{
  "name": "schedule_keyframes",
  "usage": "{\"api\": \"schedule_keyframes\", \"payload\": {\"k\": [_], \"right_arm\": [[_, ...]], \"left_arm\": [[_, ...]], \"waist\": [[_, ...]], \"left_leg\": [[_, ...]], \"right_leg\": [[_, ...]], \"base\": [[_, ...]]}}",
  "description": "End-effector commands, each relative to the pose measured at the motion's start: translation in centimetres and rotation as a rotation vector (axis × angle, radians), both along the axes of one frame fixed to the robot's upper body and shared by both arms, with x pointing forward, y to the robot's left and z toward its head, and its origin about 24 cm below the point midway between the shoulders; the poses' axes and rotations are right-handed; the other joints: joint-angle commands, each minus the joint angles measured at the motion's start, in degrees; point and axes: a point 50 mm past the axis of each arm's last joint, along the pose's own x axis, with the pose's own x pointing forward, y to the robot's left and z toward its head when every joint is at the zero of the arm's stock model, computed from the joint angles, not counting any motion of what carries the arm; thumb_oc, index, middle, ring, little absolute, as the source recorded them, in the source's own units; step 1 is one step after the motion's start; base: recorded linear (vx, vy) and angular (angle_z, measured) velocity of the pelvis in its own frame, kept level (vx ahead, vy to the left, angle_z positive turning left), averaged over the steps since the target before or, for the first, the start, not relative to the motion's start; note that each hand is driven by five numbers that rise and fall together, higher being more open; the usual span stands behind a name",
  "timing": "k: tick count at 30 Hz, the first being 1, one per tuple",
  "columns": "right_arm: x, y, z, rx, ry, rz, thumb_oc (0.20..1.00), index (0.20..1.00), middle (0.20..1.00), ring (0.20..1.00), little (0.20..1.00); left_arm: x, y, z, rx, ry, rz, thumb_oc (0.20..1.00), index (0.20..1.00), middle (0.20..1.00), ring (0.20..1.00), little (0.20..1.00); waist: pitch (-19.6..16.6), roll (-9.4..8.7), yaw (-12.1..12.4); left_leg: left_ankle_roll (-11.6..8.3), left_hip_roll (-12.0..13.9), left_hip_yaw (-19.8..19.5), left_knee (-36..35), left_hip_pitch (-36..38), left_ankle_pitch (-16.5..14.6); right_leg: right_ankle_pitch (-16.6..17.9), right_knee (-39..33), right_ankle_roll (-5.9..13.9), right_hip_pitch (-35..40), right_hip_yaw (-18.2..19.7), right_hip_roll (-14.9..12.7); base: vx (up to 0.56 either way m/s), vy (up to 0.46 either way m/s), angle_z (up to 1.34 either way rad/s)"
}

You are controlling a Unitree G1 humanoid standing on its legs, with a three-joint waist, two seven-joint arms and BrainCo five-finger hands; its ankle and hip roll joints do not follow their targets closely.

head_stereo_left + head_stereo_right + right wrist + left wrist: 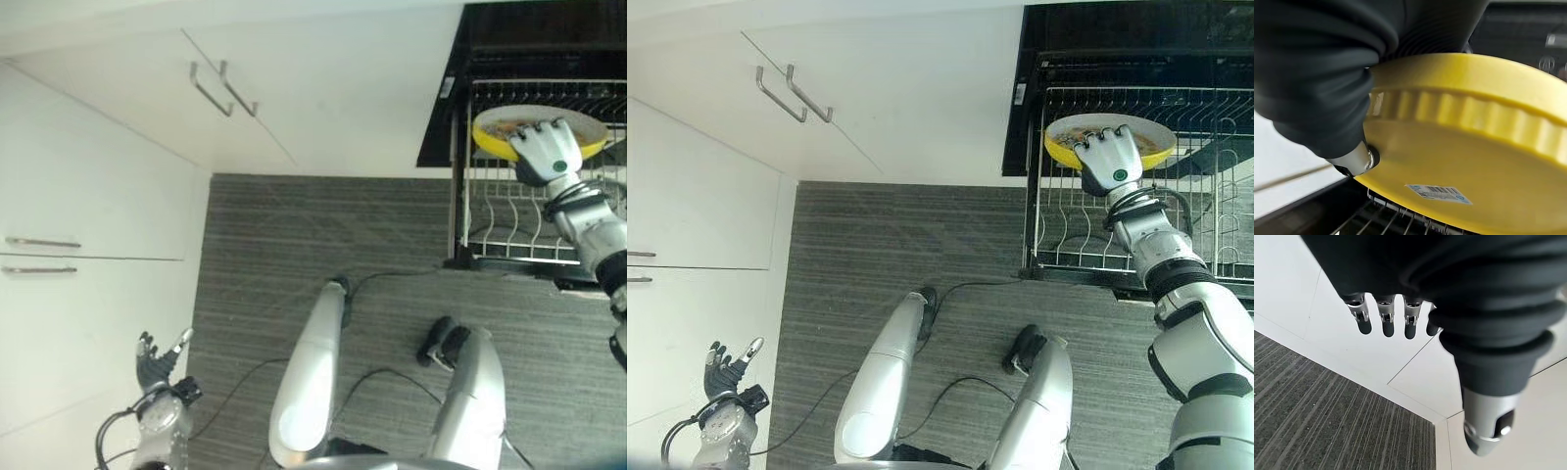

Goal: Place the dishes in the dishwasher.

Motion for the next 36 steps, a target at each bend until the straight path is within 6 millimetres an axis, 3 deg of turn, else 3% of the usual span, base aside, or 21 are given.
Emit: {"api": "schedule_keyframes", "payload": {"k": [1,11,12,13,14,15,17,18,19,26,31,32,36], "right_arm": [[0.4,-0.7,3.1,0.059,-0.069,-0.068,0.2,0.2,0.2,0.2,0.2],[0.6,-2.6,-0.6,0.205,0.226,-0.292,0.2,0.2,0.2,0.2,0.2],[0.5,-3.0,-1.4,0.241,0.298,-0.335,0.385,0.385,0.385,0.385,0.385],[0.4,-3.2,-1.9,0.256,0.325,-0.356,0.476,0.476,0.476,0.476,0.476],[0.4,-3.3,-2.3,0.268,0.356,-0.366,0.376,0.376,0.376,0.376,0.376],[0.4,-3.4,-2.6,0.294,0.391,-0.376,0.2,0.2,0.2,0.2,0.2],[0.3,-3.6,-3.4,0.343,0.454,-0.405,0.2,0.2,0.2,0.2,0.2],[0.2,-3.7,-3.7,0.367,0.46,-0.403,0.457,0.457,0.457,0.457,0.457],[0.1,-3.7,-3.9,0.414,0.468,-0.399,1.0,1.0,1.0,1.0,1.0],[-0.5,-4.5,-5.8,0.66,0.603,-0.45,1.0,1.0,1.0,1.0,1.0],[-0.3,-3.9,-4.7,0.858,0.557,-0.322,1.0,1.0,1.0,1.0,1.0],[-0.2,-3.7,-4.7,0.988,0.548,-0.3,1.0,1.0,1.0,1.0,1.0],[-0.2,-3.0,-3.9,1.184,0.514,-0.192,1.0,1.0,1.0,1.0,1.0]], "left_arm": [[-1.4,3.1,1.7,0.083,-0.03,0.046,1.0,1.0,1.0,1.0,1.0],[-0.5,3.6,2.9,0.107,-0.053,0.032,1.0,1.0,1.0,1.0,1.0],[-0.3,3.7,3.1,0.111,-0.057,0.027,1.0,1.0,1.0,1.0,1.0],[-0.2,3.8,3.2,0.113,-0.058,0.024,1.0,1.0,1.0,1.0,1.0],[0.0,3.7,3.3,0.116,-0.059,0.021,1.0,1.0,1.0,1.0,1.0],[0.0,3.8,3.4,0.118,-0.058,0.019,1.0,1.0,1.0,1.0,1.0],[0.3,3.9,3.7,0.123,-0.058,0.012,1.0,1.0,1.0,1.0,1.0],[0.4,4.0,3.9,0.126,-0.058,0.011,1.0,1.0,1.0,1.0,1.0],[0.4,4.0,3.9,0.127,-0.054,0.009,1.0,1.0,1.0,1.0,1.0],[0.4,4.2,4.1,0.139,-0.037,-0.008,1.0,1.0,1.0,1.0,1.0],[0.3,4.0,4.2,0.151,-0.02,-0.019,1.0,1.0,1.0,1.0,1.0],[0.5,3.8,4.3,0.149,-0.019,-0.015,1.0,1.0,1.0,1.0,1.0],[0.3,3.6,4.0,0.142,-0.008,-0.006,1.0,1.0,1.0,1.0,1.0]], "waist": [[-2.07,-0.08,1.54],[-0.98,-0.92,1.96],[-0.74,-0.94,2.1],[-0.65,-0.98,2.19],[-0.55,-1.0,2.29],[-0.47,-1.0,2.39],[-0.2,-0.99,2.59],[-0.12,-1.04,2.68],[-0.02,-1.1,2.68],[0.26,-1.69,3.0],[0.47,-2.66,2.66],[0.56,-2.8,2.46],[0.41,-3.21,1.73]], "left_leg": [[0.64,-1.37,-6.34,-4.79,2.12,0.58],[1.16,-1.2,-6.37,-3.01,1.54,-0.1],[1.28,-1.33,-6.37,-2.97,1.55,-0.09],[1.32,-1.36,-6.38,-3.07,1.61,-0.06],[1.33,-1.44,-6.39,-3.05,1.65,-0.05],[1.35,-1.51,-6.37,-3.03,1.68,-0.07],[1.37,-1.63,-6.43,-3.06,1.84,-0.05],[1.47,-1.68,-6.43,-3.22,2.03,0.02],[1.36,-1.63,-6.45,-3.29,2.26,0.05],[1.52,-1.76,-6.4,-3.92,3.89,0.1],[1.62,-1.48,-6.61,-3.62,4.84,-0.03],[1.64,-1.36,-6.54,-3.96,5.26,0.19],[1.62,-1.04,-6.15,-5.43,6.75,0.6]], "right_leg": [[1.07,-4.6,1.45,3.94,2.07,-0.03],[0.96,-3.79,0.85,4.1,1.02,0.17],[1.02,-3.84,0.78,4.19,0.83,0.14],[1.06,-3.93,0.73,4.29,0.68,0.11],[1.06,-3.93,0.68,4.37,0.6,0.14],[1.05,-3.93,0.63,4.45,0.5,0.1],[1.11,-3.92,0.64,4.68,0.26,0.01],[1.19,-4.06,0.62,4.91,0.08,-0.03],[1.2,-4.17,0.6,5.22,0.02,-0.01],[1.34,-5.03,0.44,7.45,-1.03,-0.17],[1.57,-5.32,0.09,8.69,-1.38,0.35],[1.67,-5.69,-0.1,9.16,-1.34,0.62],[2.11,-7.23,-0.16,10.73,-1.54,0.97]], "base": [[0.0,-0.035,0.04],[0.02,-0.044,0.01],[0.02,-0.052,0.0],[0.02,-0.041,0.0],[0.01,-0.031,0.01],[0.01,-0.028,0.04],[0.02,-0.037,0.06],[0.02,-0.037,0.05],[0.02,-0.021,0.05],[0.01,-0.008,0.02],[0.01,-0.015,0.02],[0.0,0.0,0.0],[0.0,0.055,-0.01]]}}
